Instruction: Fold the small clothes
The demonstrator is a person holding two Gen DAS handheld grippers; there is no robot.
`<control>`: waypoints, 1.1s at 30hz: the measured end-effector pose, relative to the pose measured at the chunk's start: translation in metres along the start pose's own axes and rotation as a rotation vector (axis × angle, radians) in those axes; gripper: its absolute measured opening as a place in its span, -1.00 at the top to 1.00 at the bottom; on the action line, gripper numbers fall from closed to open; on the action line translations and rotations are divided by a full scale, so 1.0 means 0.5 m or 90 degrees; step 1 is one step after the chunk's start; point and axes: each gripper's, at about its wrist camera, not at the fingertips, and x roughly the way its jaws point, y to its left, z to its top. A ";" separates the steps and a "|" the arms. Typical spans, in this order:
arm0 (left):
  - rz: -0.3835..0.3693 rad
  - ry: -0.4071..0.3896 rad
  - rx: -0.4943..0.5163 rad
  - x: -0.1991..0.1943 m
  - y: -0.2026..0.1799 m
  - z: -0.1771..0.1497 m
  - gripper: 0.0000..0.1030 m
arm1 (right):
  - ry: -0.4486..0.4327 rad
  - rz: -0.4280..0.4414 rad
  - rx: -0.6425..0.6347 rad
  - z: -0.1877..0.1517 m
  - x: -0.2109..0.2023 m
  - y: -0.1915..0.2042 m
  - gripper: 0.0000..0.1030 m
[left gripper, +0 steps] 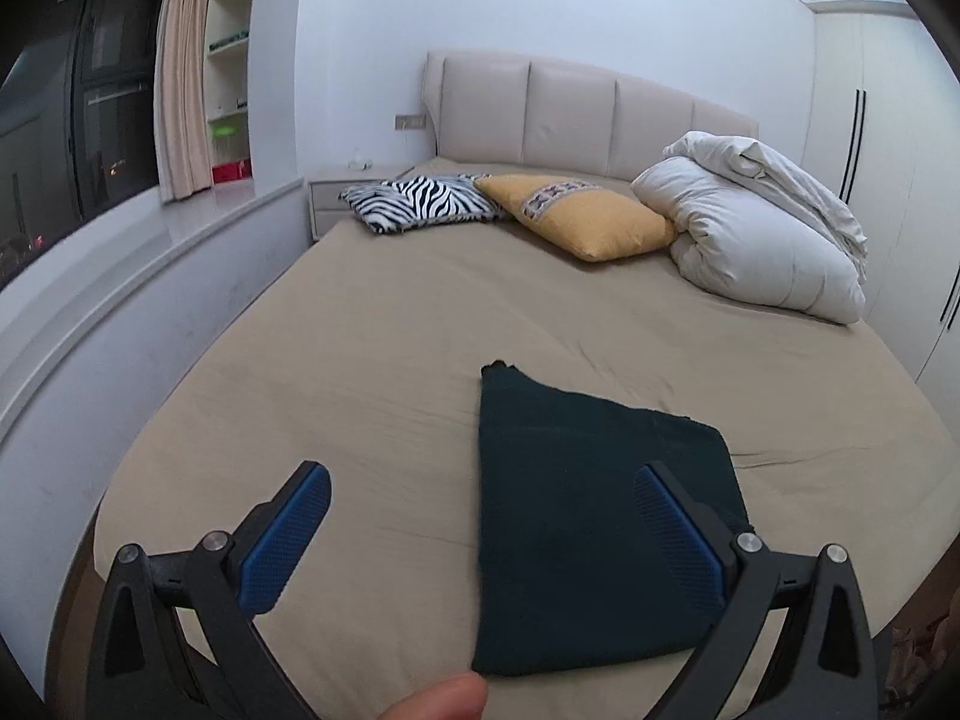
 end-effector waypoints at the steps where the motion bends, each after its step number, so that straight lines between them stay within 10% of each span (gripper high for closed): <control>1: -0.002 0.010 -0.005 0.012 0.004 -0.009 -1.00 | 0.024 -0.010 -0.005 -0.005 0.011 0.005 -1.00; 11: 0.044 0.080 0.036 0.098 0.000 -0.084 -1.00 | 0.315 -0.065 0.017 -0.172 0.187 -0.005 -1.00; 33: 0.039 0.147 0.045 0.154 0.002 -0.157 -1.00 | 0.394 -0.082 -0.017 -0.294 0.252 0.004 -0.99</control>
